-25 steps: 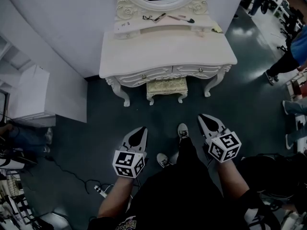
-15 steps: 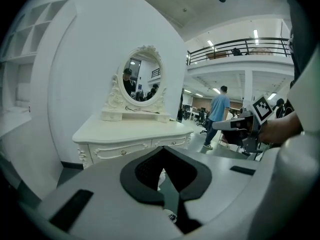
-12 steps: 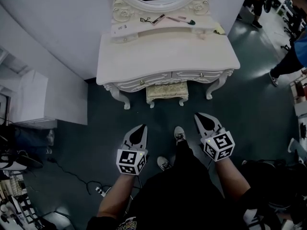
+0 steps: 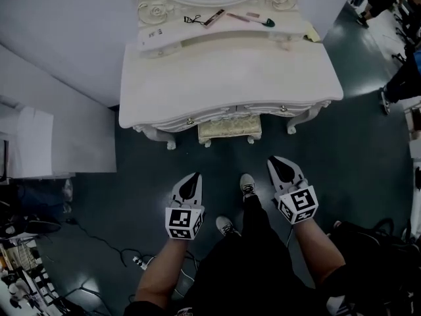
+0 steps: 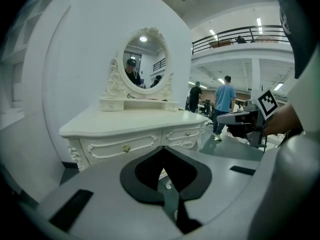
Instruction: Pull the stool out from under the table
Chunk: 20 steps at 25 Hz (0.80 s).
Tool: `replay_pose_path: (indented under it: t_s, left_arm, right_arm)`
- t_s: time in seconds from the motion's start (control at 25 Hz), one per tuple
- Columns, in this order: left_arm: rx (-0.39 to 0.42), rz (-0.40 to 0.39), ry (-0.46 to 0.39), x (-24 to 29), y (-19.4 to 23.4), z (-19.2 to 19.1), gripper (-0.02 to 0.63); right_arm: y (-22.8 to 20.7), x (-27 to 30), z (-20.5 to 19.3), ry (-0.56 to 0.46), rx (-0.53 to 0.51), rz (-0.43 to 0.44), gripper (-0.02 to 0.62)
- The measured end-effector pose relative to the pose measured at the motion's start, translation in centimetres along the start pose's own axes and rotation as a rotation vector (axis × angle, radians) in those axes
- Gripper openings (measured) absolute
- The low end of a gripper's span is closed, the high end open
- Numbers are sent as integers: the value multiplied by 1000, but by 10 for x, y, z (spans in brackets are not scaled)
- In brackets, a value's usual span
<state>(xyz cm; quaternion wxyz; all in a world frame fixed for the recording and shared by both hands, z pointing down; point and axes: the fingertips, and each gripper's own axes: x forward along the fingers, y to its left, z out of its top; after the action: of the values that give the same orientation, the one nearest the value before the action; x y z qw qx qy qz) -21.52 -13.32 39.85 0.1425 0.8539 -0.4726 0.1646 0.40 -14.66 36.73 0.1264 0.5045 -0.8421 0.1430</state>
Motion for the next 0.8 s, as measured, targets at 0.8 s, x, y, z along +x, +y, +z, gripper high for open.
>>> replay_pose_path:
  t_s: [0.8]
  left_arm:
    - [-23, 51, 172, 202, 84, -199, 141]
  right_arm:
    - [-137, 172, -241, 220, 74, -62, 231]
